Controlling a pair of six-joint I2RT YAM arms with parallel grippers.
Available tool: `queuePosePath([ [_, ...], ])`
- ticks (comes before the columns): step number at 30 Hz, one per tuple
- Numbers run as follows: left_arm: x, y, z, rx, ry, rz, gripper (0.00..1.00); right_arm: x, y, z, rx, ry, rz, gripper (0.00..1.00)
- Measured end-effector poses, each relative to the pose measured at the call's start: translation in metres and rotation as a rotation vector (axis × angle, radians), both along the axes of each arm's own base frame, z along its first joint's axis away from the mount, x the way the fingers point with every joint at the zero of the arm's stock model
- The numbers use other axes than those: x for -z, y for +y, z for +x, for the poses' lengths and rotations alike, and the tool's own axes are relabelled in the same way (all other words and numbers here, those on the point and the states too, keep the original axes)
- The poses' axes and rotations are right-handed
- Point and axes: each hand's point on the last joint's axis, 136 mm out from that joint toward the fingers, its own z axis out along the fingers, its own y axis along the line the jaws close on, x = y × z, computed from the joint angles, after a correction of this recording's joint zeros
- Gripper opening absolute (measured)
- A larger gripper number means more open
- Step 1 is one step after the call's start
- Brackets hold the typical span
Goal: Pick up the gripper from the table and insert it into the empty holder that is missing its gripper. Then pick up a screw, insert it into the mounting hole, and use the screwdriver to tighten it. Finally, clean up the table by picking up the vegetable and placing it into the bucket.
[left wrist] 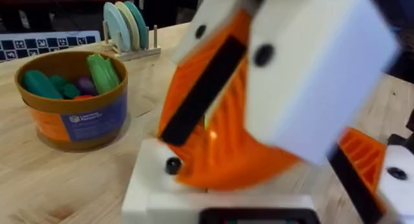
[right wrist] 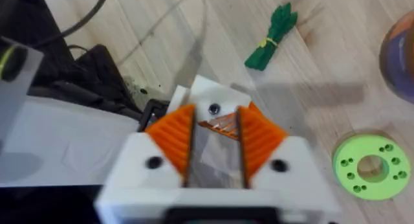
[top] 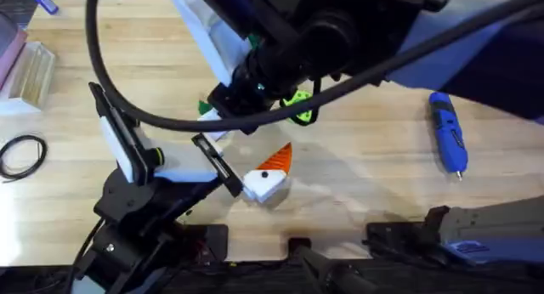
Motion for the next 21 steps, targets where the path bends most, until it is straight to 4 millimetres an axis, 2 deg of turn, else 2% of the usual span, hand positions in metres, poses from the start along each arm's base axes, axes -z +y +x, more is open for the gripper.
queuePosePath([
  [2, 0.0, 0.0, 0.0, 0.0, -0.002, 0.002, 0.997, 0.001, -0.001, 0.002, 0.006, -0.003, -0.005, 0.571],
  [4, 0.0, 0.0, 0.0, -0.001, -0.003, 0.002, 0.997, 0.001, -0.007, 0.01, 0.03, -0.015, -0.015, 0.811],
  [6, 0.0, 0.0, 0.0, 0.0, -0.005, 0.004, 0.997, 0.002, -0.013, 0.016, 0.048, -0.006, -0.022, 0.886],
  [10, 0.0, 0.0, 0.0, 0.0, -0.006, 0.004, 0.997, -0.006, -0.035, 0.022, 0.098, 0.013, -0.03, 0.917],
  [16, 0.0, 0.0, 0.0, 0.0, -0.006, 0.004, 0.997, -0.062, -0.102, 0.038, 0.288, -0.007, 0.059, 0.922],
  [19, 0.0, 0.0, 0.0, 0.0, -0.006, 0.004, 0.998, -0.085, -0.13, 0.039, 0.356, -0.021, 0.113, 0.924],
  [21, 0.0, 0.0, 0.0, 0.0, -0.008, 0.006, 0.997, -0.092, -0.144, 0.034, 0.377, -0.025, 0.152, 0.922],
])
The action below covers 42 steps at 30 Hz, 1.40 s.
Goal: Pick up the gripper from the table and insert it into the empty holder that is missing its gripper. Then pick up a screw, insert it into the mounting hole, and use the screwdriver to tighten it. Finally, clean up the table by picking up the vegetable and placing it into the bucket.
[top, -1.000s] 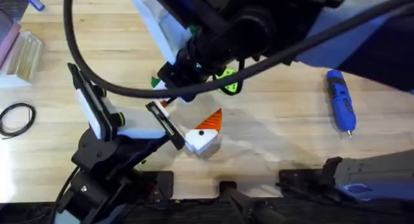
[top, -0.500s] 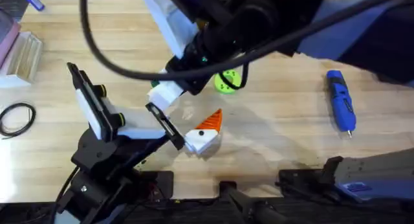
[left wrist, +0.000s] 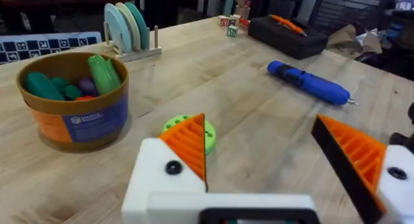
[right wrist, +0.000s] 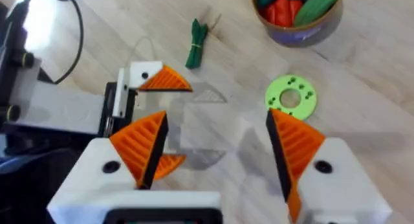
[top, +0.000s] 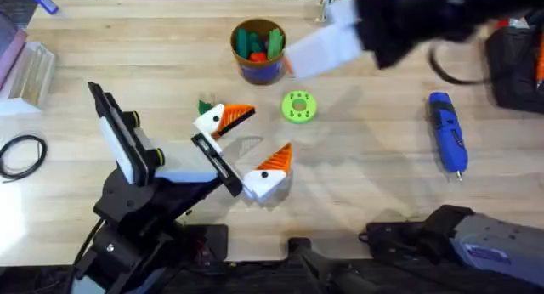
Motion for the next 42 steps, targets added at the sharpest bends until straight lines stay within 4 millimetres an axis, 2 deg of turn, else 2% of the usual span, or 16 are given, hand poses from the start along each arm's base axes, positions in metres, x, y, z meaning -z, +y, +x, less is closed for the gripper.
queuePosePath([
  [6, 0.0, 0.0, 0.0, 0.0, -0.002, 0.001, 0.998, 0.019, -0.021, -0.033, -0.014, 0.056, 0.122, 0.923],
  [7, 0.0, 0.0, 0.0, 0.0, -0.001, 0.001, 0.957, 0.024, -0.024, -0.04, -0.019, 0.067, 0.146, 0.924],
  [10, 0.0, 0.0, 0.0, 0.0, -0.003, 0.002, 0.755, 0.031, -0.034, -0.063, -0.029, 0.087, 0.199, 0.925],
  [14, 0.0, 0.0, 0.0, 0.0, -0.007, 0.005, 0.367, 0.028, -0.043, -0.087, -0.047, 0.058, 0.258, 0.925],
  [17, 0.0, 0.0, 0.0, 0.001, -0.01, 0.007, 0.123, 0.024, -0.045, -0.097, -0.057, 0.036, 0.283, 0.926],
  [18, 0.0, 0.0, 0.0, 0.001, -0.011, 0.008, 0.052, 0.022, -0.046, -0.098, -0.059, 0.028, 0.289, 0.926],
  [20, 0.0, 0.0, 0.0, 0.0, -0.01, 0.007, 0.012, 0.021, -0.046, -0.097, -0.057, 0.017, 0.291, 0.927],
  [24, 0.0, 0.0, 0.0, 0.001, -0.01, 0.007, 0.013, 0.041, -0.065, -0.086, 0.091, 0.052, 0.188, 0.926],
  [30, 0.0, 0.0, 0.0, 0.0, -0.01, 0.007, 0.012, 0.079, -0.12, -0.044, 0.411, 0.084, -0.039, 0.928],
  [33, 0.0, 0.0, 0.0, 0.0, -0.01, 0.007, 0.012, 0.1, -0.156, -0.019, 0.557, 0.134, -0.14, 0.928],
  [38, 0.0, 0.0, 0.0, 0.0, -0.01, 0.007, 0.012, 0.137, -0.229, 0.022, 0.784, 0.226, -0.254, 0.928],
  [42, 0.0, 0.0, 0.0, 0.0, -0.01, 0.007, 0.012, 0.157, -0.285, 0.027, 0.92, 0.279, -0.333, 0.929],
])
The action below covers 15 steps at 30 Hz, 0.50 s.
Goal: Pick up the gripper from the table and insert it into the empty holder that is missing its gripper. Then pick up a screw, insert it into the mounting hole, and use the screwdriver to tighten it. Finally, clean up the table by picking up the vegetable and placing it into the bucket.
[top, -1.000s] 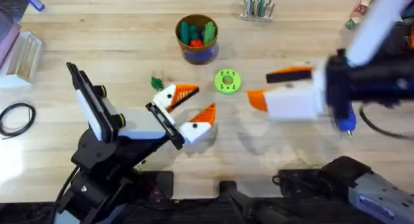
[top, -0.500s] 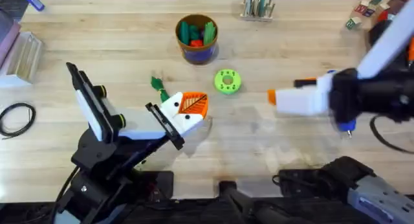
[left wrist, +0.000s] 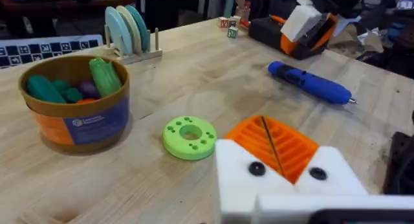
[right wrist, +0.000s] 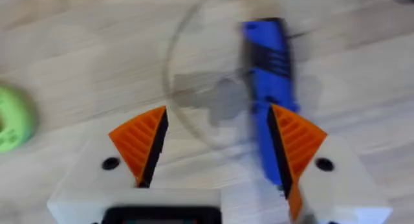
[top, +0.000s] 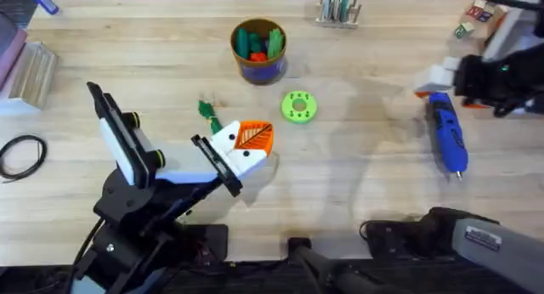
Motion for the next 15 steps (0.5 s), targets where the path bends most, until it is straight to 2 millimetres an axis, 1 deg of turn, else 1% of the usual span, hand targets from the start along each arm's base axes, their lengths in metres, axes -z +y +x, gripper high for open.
queuePosePath([
  [1, 0.0, 0.0, 0.0, 0.0, 0.0, 0.0, 0.012, 0.002, -0.015, -0.002, 0.033, 0.011, -0.027, 0.929],
  [4, 0.0, 0.0, 0.0, 0.0, 0.0, 0.0, 0.012, 0.002, -0.047, -0.009, 0.082, 0.026, -0.098, 0.929],
  [6, 0.0, 0.0, 0.0, 0.0, 0.0, 0.0, 0.012, 0.002, -0.06, -0.014, 0.066, 0.04, -0.131, 0.929],
  [10, 0.0, 0.0, 0.0, 0.0, 0.0, 0.0, 0.012, 0.008, -0.072, -0.023, -0.051, 0.087, -0.161, 0.929],
  [15, 0.0, 0.0, 0.0, 0.0, 0.0, 0.0, 0.012, 0.024, -0.084, -0.026, -0.169, 0.155, -0.174, 0.935],
])
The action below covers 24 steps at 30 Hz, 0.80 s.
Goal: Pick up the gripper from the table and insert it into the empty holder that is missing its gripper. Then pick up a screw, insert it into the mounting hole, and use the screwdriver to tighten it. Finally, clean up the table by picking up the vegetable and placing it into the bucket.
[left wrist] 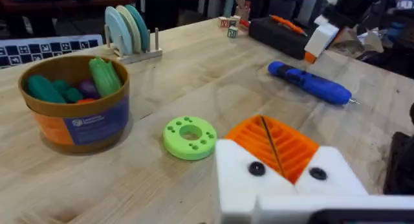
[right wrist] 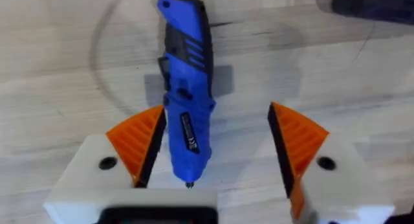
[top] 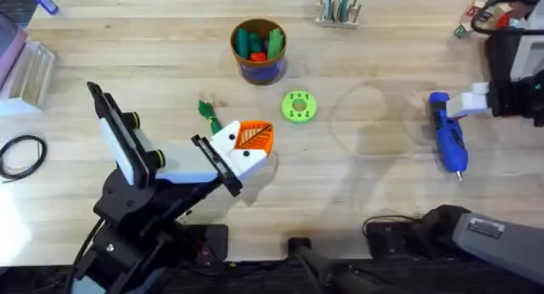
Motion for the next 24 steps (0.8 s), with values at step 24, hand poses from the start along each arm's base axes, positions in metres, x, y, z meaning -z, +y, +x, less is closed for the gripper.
queuePosePath([
  [24, 0.0, 0.0, 0.0, 0.0, 0.0, 0.0, 0.012, 0.084, 0.0, 0.03, -0.101, 0.12, 0.183, 0.985],
])
